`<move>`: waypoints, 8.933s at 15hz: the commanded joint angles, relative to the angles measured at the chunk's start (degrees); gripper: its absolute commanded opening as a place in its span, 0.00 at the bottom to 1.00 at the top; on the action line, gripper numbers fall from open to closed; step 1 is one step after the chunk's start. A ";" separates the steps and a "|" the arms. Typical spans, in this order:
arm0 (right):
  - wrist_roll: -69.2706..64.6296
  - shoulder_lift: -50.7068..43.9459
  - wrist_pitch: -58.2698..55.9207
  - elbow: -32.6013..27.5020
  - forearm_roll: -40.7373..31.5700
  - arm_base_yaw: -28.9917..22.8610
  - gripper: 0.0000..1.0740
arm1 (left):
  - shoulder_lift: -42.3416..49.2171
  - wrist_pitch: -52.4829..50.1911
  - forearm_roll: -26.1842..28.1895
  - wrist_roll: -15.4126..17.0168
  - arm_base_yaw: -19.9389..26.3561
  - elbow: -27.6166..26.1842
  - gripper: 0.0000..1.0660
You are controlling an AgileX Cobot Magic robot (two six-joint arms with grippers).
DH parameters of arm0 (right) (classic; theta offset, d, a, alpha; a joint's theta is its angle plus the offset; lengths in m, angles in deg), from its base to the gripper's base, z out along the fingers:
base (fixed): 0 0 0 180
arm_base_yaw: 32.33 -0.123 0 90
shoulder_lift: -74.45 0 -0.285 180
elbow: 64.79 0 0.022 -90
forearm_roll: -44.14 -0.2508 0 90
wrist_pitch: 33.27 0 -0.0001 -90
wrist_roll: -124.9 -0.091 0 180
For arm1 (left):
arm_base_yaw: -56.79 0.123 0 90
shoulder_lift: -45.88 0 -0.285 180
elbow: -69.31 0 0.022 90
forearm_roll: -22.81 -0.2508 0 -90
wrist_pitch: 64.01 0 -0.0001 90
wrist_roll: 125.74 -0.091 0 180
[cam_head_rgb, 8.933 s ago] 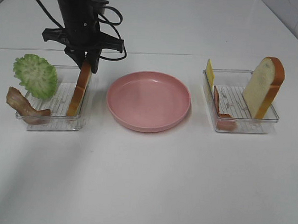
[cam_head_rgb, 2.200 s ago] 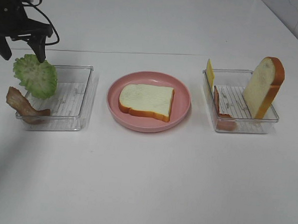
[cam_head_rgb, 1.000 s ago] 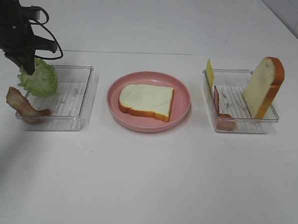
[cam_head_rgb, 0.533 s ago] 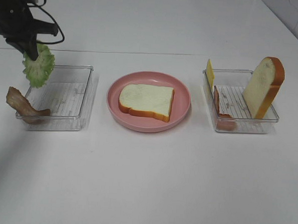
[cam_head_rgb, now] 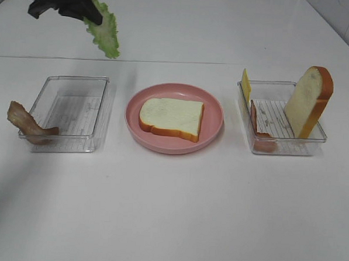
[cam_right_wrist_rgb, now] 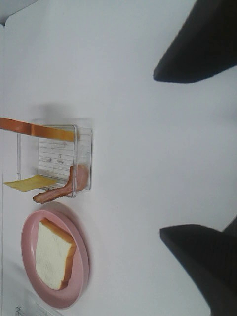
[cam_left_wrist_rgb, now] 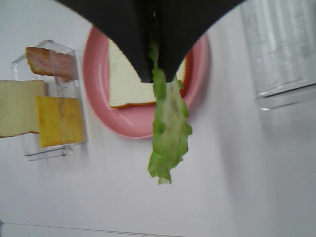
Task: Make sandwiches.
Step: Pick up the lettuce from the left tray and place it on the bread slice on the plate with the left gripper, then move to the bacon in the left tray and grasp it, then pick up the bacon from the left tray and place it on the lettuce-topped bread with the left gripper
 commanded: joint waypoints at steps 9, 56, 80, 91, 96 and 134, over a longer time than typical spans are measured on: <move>0.46 -0.92 0.52 0.00 -0.57 0.34 0.70 | -7.22 -7.45 12.72 -7.10 -16.67 -0.23 0.00; 0.46 -0.92 0.52 0.00 -0.57 0.34 0.70 | 21.43 6.93 -38.04 9.91 -2.86 30.31 0.63; 0.46 -0.86 0.52 0.00 -0.57 0.34 0.70 | 15.41 -15.30 -35.75 12.03 1.09 46.52 0.35; 0.46 -0.86 0.52 0.00 -0.57 0.34 0.70 | 17.13 -15.93 -35.70 11.12 1.03 46.41 0.00; 0.46 -0.86 0.52 0.00 -0.57 0.34 0.70 | 21.72 -17.07 -24.69 2.35 0.92 41.88 0.00; 0.46 -0.86 0.52 0.00 -0.57 0.34 0.70 | -8.54 -7.51 0.86 -9.05 -13.69 8.02 0.00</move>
